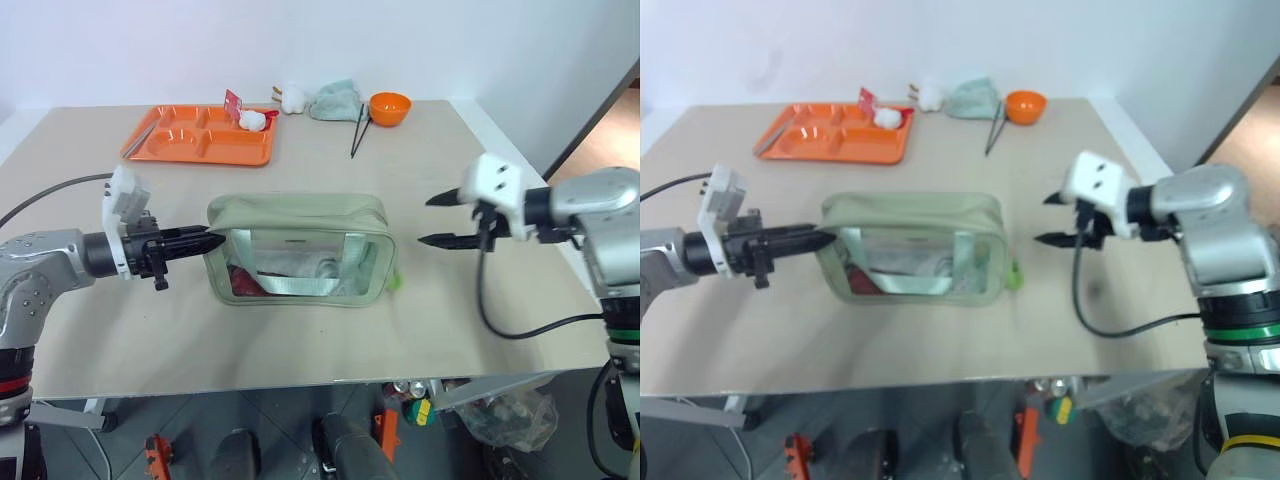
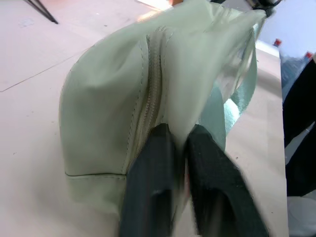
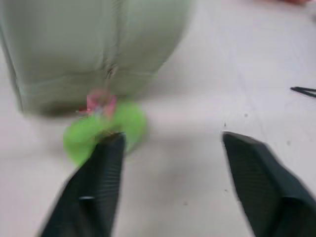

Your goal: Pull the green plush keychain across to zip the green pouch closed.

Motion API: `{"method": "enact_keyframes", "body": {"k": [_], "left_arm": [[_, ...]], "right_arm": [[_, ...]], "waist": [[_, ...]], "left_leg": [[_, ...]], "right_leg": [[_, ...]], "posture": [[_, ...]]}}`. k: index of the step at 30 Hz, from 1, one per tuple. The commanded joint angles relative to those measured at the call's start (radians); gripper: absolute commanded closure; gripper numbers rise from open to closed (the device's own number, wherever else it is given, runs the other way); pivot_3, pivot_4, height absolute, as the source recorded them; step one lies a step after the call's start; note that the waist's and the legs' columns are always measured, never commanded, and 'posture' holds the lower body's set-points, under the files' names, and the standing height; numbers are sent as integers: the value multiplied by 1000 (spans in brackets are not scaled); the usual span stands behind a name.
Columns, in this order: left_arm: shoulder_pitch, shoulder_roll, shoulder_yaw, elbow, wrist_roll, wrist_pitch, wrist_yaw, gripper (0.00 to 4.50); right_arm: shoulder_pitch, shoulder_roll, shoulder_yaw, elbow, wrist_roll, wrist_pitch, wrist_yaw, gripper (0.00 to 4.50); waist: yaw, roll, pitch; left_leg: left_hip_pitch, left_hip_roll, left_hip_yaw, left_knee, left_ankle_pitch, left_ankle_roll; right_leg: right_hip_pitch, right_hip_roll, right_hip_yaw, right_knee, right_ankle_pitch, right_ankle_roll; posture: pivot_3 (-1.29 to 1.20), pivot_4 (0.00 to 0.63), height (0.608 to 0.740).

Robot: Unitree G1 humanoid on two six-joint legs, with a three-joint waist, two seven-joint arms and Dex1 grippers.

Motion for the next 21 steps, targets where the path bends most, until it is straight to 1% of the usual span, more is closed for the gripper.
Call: {"method": "enact_keyframes", "body": {"k": [1, 4, 6, 8, 10, 11, 14, 17, 19, 21], "left_arm": [[-8, 15, 83, -8, -69, 41, 8, 2488], [-3, 22, 146, -27, -128, 84, 32, 1438], [5, 26, 183, -35, -151, 98, 51, 821], [41, 36, 225, -43, -114, 57, 75, 92], [158, 43, 306, -42, -67, -11, 46, 34], [194, 46, 330, -26, -69, -13, 36, 34], [239, 39, 369, 32, -68, -23, 54, 34], [277, 16, 380, 63, -62, -44, 55, 34], [293, 10, 370, 59, -60, -58, 47, 34], [296, 5, 361, 51, -66, -60, 46, 34]], "right_arm": [[25, -42, -84, 0, 84, 74, 19, 0], [78, -68, -127, -11, 140, 133, 28, 0], [113, -85, -151, -35, 176, 151, 40, 0], [152, -97, -181, -62, 196, 157, 27, 0], [214, -93, -250, -122, 232, 173, -10, 0], [231, -88, -275, -146, 255, 198, -29, 0], [277, -66, -325, -215, 314, 261, -82, 0], [320, -46, -345, -269, 345, 287, -139, 0], [322, -47, -342, -276, 354, 288, -160, 0], [308, -55, -339, -271, 363, 288, -173, 0]], "waist": [[0, 0, 0], [0, 0, 0], [-1, 0, 0], [-2, 0, 0], [-4, 1, 0], [-5, 1, 0], [-2, 0, 0], [0, 0, 0], [0, 0, 0], [0, 0, 0]], "left_leg": [[0, 0, 0, 0, 0, 0], [0, 0, -1, 0, 0, 0], [0, 0, 0, 0, 0, 0], [0, 0, 0, 0, 0, 0], [1, 0, 0, -1, 0, 0], [2, 1, 1, -1, 0, 0], [3, 1, 0, -2, 0, 0], [4, 1, -2, 0, 0, 0], [6, 0, 0, 0, 0, 0], [6, -1, 2, 0, 0, 0]], "right_leg": [[0, 0, 0, 0, 0, 0], [1, 0, -1, 0, 0, 0], [1, 0, 0, 0, 0, 0], [0, 0, 0, 0, 0, 0], [0, 0, 1, 0, 0, 0], [1, 0, 1, 0, -1, -1], [1, 1, 0, 0, -1, -1], [3, 1, -1, 0, -1, -1], [5, -1, -1, 0, -3, -5], [5, -3, 0, 0, -3, -4]], "posture": [[0, 150, 740], [0, 150, 740], [0, 150, 740], [0, 150, 740], [0, 150, 740], [0, 150, 740], [0, 150, 740], [0, 150, 740], [0, 150, 740], [0, 150, 740]]}}
